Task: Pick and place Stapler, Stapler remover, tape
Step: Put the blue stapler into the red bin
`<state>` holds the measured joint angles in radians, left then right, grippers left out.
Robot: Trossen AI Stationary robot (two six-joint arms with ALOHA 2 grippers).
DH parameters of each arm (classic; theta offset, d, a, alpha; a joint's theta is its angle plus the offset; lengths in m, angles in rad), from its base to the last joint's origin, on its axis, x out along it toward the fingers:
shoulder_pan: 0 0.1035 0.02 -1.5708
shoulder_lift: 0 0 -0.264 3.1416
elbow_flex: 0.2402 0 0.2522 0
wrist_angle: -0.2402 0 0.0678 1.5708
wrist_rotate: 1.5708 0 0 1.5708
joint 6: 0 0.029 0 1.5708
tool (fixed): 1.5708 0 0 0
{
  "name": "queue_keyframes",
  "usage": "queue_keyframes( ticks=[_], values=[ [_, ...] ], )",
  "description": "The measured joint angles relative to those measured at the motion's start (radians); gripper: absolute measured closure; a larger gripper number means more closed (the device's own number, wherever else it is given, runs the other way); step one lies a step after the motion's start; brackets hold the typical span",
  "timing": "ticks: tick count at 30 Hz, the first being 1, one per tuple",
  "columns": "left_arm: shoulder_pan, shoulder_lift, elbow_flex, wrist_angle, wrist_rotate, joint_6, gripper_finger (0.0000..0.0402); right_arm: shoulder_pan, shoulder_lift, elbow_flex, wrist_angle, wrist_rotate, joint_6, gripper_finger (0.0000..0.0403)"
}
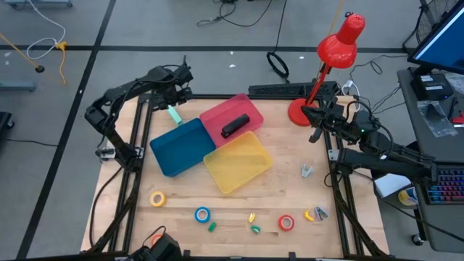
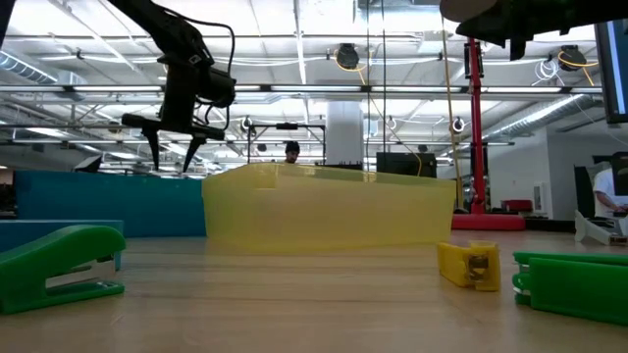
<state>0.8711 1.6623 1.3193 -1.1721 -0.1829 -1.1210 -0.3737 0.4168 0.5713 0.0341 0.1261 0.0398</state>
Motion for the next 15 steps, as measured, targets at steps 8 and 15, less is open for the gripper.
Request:
queue_keyframes(
  ticks=[8,15],
  values=[
    [0.0,0.0,0.0,0.001,-0.001,-0.108,0.0121,0.0,0.0,0.0,0.0,0.0,-0.001,0.0401],
    [-0.003,0.0,-0.107,0.091,0.015,-0.194,0.0119,0.0,0.0,0.0,0.0,-0.001,-0.002,0.0401]
  ],
)
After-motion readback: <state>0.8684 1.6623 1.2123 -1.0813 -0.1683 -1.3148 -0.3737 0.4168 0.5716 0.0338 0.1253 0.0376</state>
